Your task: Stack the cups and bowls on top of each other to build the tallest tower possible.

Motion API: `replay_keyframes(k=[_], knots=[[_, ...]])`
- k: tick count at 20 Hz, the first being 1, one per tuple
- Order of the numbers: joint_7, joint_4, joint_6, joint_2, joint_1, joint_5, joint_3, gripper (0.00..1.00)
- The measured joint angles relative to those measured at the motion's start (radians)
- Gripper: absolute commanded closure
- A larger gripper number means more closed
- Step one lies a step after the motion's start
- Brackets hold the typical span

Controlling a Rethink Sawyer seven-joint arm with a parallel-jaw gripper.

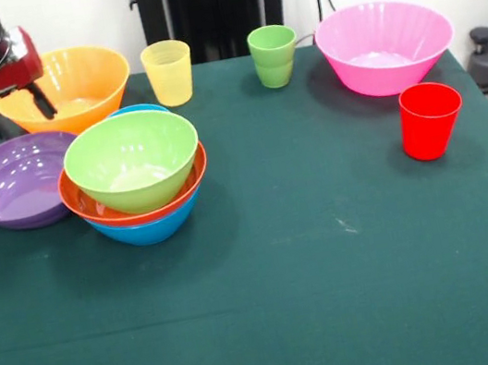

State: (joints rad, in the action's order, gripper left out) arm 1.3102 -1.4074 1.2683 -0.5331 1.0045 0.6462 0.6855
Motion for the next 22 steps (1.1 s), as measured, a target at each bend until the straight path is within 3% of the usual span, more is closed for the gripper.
replay_keyframes(k=[6, 22], knots=[[-0.056, 0.028, 0.0, 0.032, 0.008, 0.004, 0.0, 0.0], [-0.088, 0.072, 0.021, 0.067, 0.021, 0.007, 0.003, 0.0]])
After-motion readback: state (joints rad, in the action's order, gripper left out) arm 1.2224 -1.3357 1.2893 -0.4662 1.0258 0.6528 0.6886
